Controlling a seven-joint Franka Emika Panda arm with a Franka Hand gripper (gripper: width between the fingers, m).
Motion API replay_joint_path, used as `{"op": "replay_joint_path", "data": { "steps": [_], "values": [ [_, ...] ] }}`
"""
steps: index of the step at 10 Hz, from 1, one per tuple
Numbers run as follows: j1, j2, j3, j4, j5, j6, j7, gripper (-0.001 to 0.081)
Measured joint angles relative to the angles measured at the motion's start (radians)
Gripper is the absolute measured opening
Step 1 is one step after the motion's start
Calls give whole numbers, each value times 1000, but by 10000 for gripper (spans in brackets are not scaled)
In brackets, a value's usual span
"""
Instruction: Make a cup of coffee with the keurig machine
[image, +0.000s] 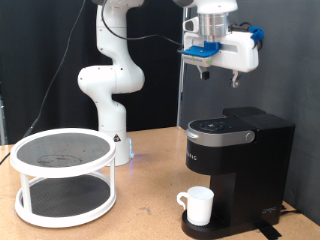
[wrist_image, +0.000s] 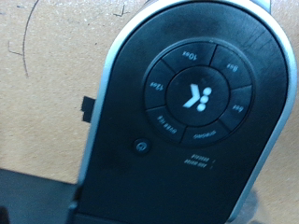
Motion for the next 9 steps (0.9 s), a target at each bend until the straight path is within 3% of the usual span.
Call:
{"op": "replay_joint_path", "data": {
  "steps": [3, 6, 7, 8, 9],
  "values": [
    [2, 19, 6, -4, -50, -52, -48, 734],
    [3, 40, 6, -19, -71, -46, -38, 707],
    [4, 50, 7, -20, -79, -46, -29, 529],
    [6, 63, 8, -21, -87, -46, -22, 529],
    [9, 77, 10, -21, -95, -46, -17, 346]
  ]
}}
